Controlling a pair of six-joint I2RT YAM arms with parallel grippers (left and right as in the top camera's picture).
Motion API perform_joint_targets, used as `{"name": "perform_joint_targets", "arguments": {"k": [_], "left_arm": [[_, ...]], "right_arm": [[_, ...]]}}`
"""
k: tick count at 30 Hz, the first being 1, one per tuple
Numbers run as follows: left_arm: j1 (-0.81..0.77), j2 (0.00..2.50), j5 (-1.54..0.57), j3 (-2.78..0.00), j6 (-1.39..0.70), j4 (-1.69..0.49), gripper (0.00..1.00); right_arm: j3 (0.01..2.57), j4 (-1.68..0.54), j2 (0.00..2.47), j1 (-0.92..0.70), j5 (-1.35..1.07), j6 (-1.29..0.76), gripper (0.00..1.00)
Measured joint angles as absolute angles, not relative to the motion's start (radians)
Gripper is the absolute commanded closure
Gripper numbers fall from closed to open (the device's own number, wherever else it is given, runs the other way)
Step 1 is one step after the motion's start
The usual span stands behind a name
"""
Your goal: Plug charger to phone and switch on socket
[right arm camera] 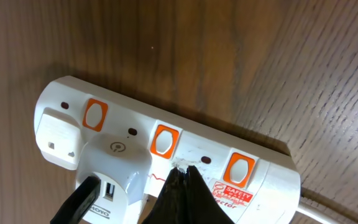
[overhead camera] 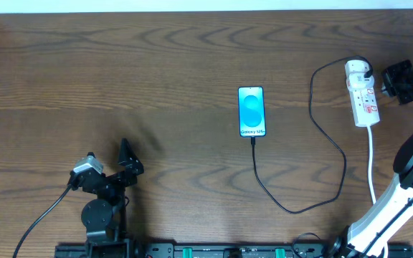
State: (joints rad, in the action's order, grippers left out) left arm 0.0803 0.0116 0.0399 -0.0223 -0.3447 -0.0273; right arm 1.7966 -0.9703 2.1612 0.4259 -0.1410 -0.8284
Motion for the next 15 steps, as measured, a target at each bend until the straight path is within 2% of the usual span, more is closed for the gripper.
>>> {"name": "perform_joint_targets", "arguments": {"k": [15], "left_arm": [[0.08, 0.012, 0.04, -0.022, -0.344, -0.027, 0.02]], "right_arm": [[1.797, -0.952, 2.204, 0.425, -0.124, -0.828, 0.99]]}}
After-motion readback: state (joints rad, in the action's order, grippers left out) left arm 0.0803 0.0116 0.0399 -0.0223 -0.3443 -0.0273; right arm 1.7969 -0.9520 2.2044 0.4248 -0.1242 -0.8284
